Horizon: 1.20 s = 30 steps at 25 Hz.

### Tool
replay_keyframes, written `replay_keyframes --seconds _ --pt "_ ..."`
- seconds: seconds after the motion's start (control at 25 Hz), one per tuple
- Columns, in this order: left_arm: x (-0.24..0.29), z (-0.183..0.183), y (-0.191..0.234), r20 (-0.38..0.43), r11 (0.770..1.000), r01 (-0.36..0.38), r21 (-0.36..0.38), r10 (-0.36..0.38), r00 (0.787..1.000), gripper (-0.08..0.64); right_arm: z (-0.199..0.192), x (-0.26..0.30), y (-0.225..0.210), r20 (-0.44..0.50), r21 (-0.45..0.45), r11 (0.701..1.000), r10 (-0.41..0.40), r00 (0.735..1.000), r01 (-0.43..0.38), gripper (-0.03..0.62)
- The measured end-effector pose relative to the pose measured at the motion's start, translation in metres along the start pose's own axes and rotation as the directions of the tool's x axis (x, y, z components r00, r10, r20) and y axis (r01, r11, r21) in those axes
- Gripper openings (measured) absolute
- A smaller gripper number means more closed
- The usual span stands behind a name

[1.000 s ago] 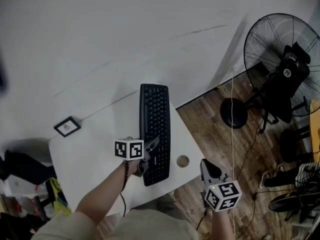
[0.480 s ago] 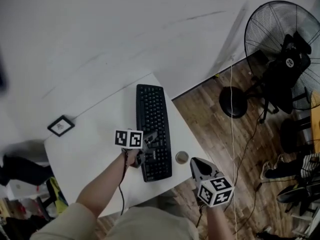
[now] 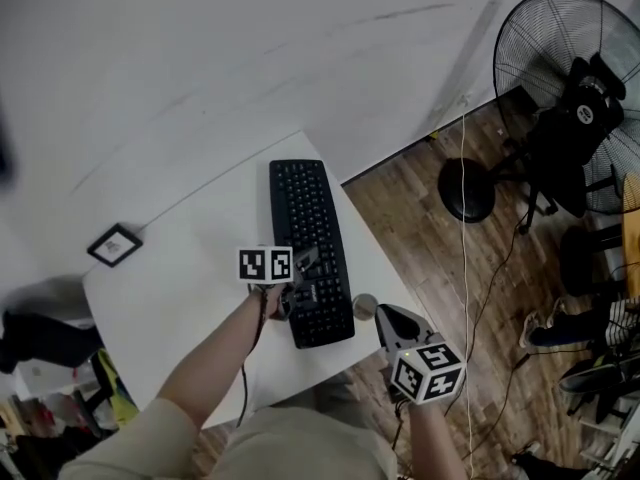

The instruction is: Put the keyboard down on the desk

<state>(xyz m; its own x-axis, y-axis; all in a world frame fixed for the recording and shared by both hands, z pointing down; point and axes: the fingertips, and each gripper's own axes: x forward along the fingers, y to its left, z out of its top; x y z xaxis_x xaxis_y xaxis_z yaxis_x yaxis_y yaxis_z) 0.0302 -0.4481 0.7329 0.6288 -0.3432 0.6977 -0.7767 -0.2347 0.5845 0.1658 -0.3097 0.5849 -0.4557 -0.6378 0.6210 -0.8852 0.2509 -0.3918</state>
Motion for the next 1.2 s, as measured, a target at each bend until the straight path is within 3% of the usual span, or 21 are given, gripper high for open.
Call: replay_keyframes --seconds 0.2,0.44,0.64,0.88,1.04,1.2 --pt "-0.008 -0.001 0.021 0.035 0.995 -0.098 0.004 0.098 0.995 0.357 0.003 0.002 0.005 -0.007 -0.008 1.0 0.019 1.0 -0.019 0.025" --pt "-0.016 -0.006 0.033 0.029 0.987 -0.159 0.008 0.159 0.987 0.383 0.005 0.003 0.01 0.002 -0.015 1.0 0.016 1.0 -0.016 0.025" --pt "-0.039 -0.003 0.04 0.063 0.947 -0.276 0.163 0.269 0.961 0.388 0.014 0.002 0.02 0.018 -0.044 0.999 0.029 0.999 -0.029 0.025" --pt "-0.079 0.005 0.027 0.15 0.927 -0.292 0.237 0.262 0.953 0.387 0.043 -0.023 0.044 0.083 -0.203 0.979 0.01 0.996 0.007 0.025" --pt "-0.114 0.019 -0.006 0.228 0.906 -0.275 0.323 0.207 0.951 0.385 0.073 -0.044 0.058 0.16 -0.268 0.963 0.007 0.987 0.036 0.025" --pt "-0.144 0.024 -0.036 0.262 0.919 -0.221 0.325 0.137 0.955 0.362 0.104 -0.068 0.072 0.24 -0.312 0.949 0.028 0.97 0.05 0.025"
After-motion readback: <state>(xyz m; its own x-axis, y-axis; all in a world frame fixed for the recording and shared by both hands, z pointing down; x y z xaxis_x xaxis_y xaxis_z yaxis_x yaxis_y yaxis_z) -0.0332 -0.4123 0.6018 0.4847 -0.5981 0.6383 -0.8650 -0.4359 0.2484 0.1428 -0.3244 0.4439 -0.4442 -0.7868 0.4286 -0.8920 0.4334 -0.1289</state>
